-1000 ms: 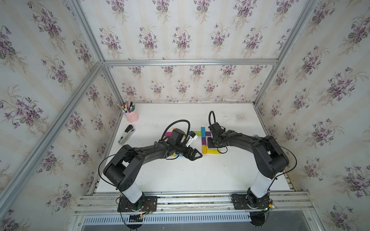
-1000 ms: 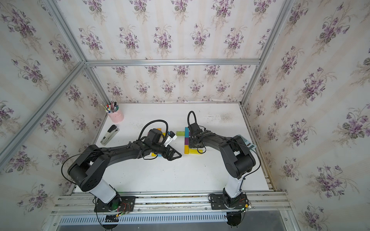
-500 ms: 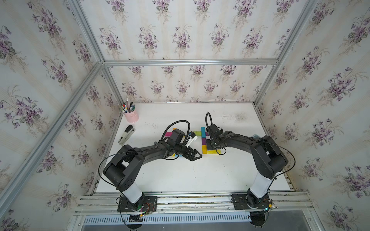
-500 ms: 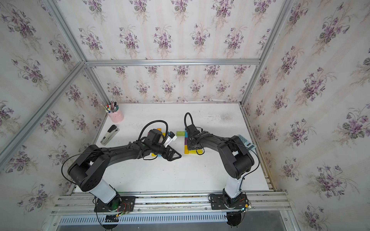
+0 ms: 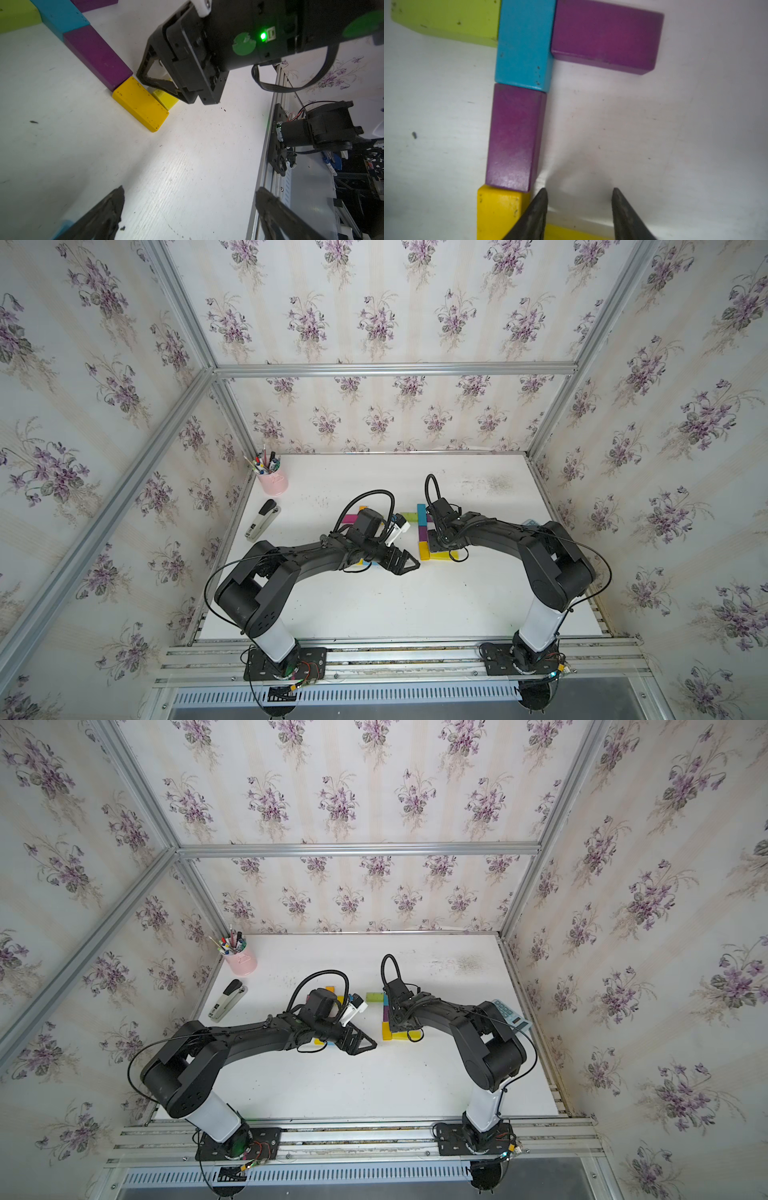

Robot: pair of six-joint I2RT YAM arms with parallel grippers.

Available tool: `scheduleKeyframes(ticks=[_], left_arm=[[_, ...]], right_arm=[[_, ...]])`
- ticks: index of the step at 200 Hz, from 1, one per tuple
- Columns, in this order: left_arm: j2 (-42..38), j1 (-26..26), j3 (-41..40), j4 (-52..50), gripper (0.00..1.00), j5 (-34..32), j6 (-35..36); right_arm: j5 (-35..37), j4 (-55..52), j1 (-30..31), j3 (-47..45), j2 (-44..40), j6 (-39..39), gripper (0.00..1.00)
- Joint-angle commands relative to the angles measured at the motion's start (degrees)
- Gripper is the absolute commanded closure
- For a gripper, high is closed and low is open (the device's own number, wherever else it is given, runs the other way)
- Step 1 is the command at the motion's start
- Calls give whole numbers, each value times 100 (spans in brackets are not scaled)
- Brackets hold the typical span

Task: Assemble the letter t with building blocks
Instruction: Assemble the building block at the center of the board, then adjust the building block at the center of the board.

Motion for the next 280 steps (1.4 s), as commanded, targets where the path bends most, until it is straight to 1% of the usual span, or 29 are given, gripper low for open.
scheduleKeyframes(ticks=[1,46,81,111,136,146,160,185,187,191,204,216,233,260,264,280], left_arm=[[-3,-1,37,79,0,28,42],[7,-6,63,96,1,-6,38],[89,-6,128,-48,0,-331,-45],[212,-10,200,-157,0,-718,-287],[391,-9,317,-197,4,-896,-468],[449,-18,367,-188,8,-915,-504],[557,-35,484,-241,18,-971,-580],[782,-70,790,-385,43,-900,-663],[799,-75,810,-391,44,-907,-675],[827,-79,847,-402,49,-919,-699],[902,-92,948,-453,54,-951,-756],[977,-112,1019,-534,62,-1058,-801],[1065,-123,1081,-583,71,-1203,-900],[1218,-170,1237,-663,78,-1351,-1051],[1239,-183,1270,-682,79,-1365,-1066],[1323,-252,1391,-755,79,-1493,-1119]], right_arm=[[101,-122,4,38,8,-1,52],[62,-123,4,-59,-84,15,54],[49,-105,3,-100,-120,21,53],[-6,-114,4,-99,-111,0,53],[21,-105,3,-123,-129,27,53],[65,-83,3,-138,-129,32,52],[109,-96,3,-111,-112,35,52],[324,-72,4,-62,-190,97,50],[344,-66,3,-57,-212,95,50],[383,-49,10,-52,-256,100,50],[540,-18,3,-29,-437,130,49],[632,32,-9,-43,-638,164,49],[597,135,-70,-113,-948,189,48],[428,164,-146,-312,-1316,187,47],[408,187,-363,-368,-1362,185,47],[261,384,-448,-661,-1529,143,46]])
